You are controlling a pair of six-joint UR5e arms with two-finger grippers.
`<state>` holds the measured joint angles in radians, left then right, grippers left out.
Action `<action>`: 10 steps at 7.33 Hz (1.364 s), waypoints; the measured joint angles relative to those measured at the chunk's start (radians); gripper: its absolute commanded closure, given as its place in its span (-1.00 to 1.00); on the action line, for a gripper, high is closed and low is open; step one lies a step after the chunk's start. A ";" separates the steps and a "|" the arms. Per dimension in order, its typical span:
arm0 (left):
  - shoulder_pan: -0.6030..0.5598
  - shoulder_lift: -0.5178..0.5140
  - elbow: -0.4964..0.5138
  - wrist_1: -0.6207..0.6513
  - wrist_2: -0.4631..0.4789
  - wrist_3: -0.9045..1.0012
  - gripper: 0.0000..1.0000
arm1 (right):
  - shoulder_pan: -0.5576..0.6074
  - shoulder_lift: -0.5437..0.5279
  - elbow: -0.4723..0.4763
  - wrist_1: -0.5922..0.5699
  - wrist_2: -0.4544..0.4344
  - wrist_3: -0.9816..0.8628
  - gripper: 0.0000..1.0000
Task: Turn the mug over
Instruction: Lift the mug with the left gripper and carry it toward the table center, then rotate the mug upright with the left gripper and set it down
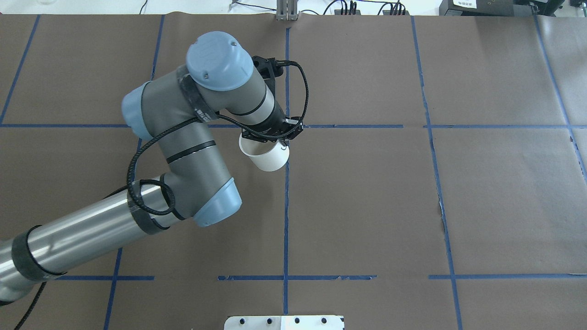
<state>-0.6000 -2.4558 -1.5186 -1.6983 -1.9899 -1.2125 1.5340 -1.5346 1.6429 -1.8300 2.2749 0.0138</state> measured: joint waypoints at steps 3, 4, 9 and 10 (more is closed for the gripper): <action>0.070 -0.133 0.129 0.159 0.117 0.117 1.00 | 0.000 -0.001 0.000 0.000 0.000 0.000 -1.00; 0.082 -0.145 0.156 0.167 0.141 0.136 1.00 | 0.000 -0.001 0.000 0.000 0.000 0.000 -1.00; 0.139 -0.141 0.192 0.138 0.181 0.143 -0.80 | 0.000 -0.001 0.000 0.000 0.000 0.000 -1.00; 0.143 -0.141 0.200 0.122 0.189 0.139 -1.00 | 0.000 -0.001 0.000 0.000 0.000 0.000 -1.00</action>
<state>-0.4569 -2.5965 -1.3189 -1.5763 -1.8013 -1.0733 1.5340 -1.5355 1.6429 -1.8300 2.2749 0.0138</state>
